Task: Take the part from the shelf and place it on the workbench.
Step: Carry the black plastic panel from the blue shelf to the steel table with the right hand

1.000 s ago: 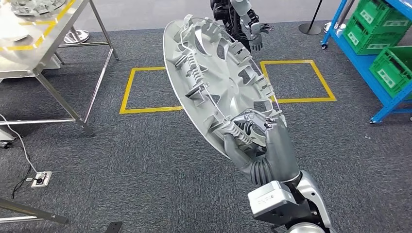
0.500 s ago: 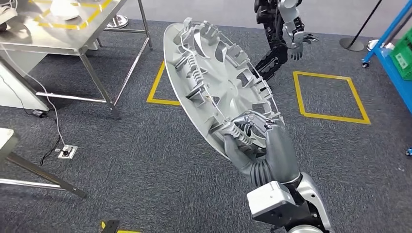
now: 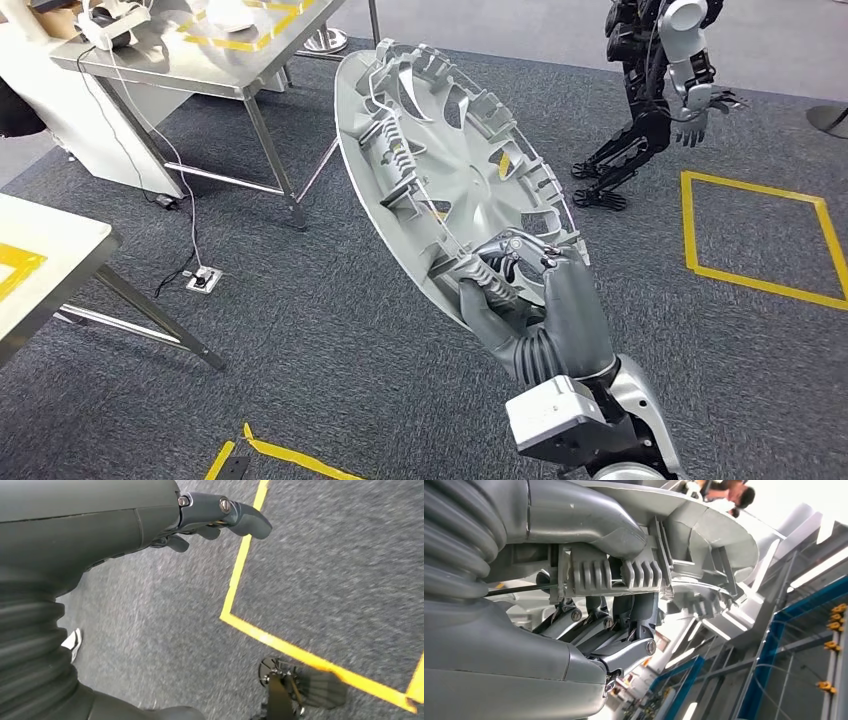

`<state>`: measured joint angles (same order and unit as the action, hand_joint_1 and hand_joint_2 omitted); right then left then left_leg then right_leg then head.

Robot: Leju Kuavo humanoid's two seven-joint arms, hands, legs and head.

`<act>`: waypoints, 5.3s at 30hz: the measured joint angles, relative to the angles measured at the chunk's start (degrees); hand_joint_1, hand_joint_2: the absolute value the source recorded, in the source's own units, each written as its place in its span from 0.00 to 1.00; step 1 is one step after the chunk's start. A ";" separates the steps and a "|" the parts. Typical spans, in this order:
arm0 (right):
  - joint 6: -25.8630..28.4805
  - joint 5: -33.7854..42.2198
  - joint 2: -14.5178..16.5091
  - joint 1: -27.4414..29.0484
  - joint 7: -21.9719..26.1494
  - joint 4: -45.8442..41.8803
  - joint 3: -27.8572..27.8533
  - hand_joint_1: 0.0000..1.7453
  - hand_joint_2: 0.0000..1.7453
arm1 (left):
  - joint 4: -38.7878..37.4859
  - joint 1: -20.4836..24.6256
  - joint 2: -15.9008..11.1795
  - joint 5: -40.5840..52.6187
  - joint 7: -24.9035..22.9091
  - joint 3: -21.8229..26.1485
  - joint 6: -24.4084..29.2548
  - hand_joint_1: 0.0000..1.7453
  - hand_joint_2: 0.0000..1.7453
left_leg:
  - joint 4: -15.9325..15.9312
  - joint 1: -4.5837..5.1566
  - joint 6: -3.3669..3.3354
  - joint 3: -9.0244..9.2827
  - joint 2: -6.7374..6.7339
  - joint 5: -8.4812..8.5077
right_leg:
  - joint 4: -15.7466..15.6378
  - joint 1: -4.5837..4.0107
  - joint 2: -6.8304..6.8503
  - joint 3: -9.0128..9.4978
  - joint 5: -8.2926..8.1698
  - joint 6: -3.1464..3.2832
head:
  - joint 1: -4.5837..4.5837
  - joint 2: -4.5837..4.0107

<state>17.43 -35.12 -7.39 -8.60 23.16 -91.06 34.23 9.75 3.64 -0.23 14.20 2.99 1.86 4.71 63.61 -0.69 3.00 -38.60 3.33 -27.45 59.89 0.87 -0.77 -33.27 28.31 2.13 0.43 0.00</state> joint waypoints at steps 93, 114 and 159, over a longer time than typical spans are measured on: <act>0.00 2.15 0.80 -3.15 0.54 2.67 1.62 1.00 1.00 | -0.05 -0.09 -0.29 2.39 -3.53 0.10 1.27 0.00 1.00 | 1.22 -0.09 -0.76 -0.49 -0.16 -0.69 | -1.77 0.13 -0.23 0.77 -1.20 -0.70 | 0.14 0.00; 2.46 -0.93 1.45 -3.03 -0.60 2.62 1.80 1.00 1.00 | -0.06 -0.37 -0.40 2.16 -3.56 0.64 2.28 0.00 1.00 | -4.33 -0.16 -2.27 3.87 -3.60 1.45 | -1.76 -0.25 2.67 0.92 -0.93 -2.61 | 0.07 0.00; 3.27 -1.39 1.70 -2.23 -0.76 2.34 0.87 1.00 1.00 | 0.01 -0.02 -0.39 3.15 -3.96 1.09 1.94 0.00 1.00 | -4.89 0.51 -4.28 7.30 -2.50 -1.16 | 8.68 -0.22 0.61 -6.76 1.62 -3.39 | -0.52 0.00</act>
<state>20.70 -36.51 -5.69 -10.83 22.39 -88.72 35.10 9.76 3.62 -0.63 17.35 -0.97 2.95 6.64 58.72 -0.18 -1.28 -31.30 0.82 -28.61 68.56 0.64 -0.16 -40.03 29.93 -1.26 -0.09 0.00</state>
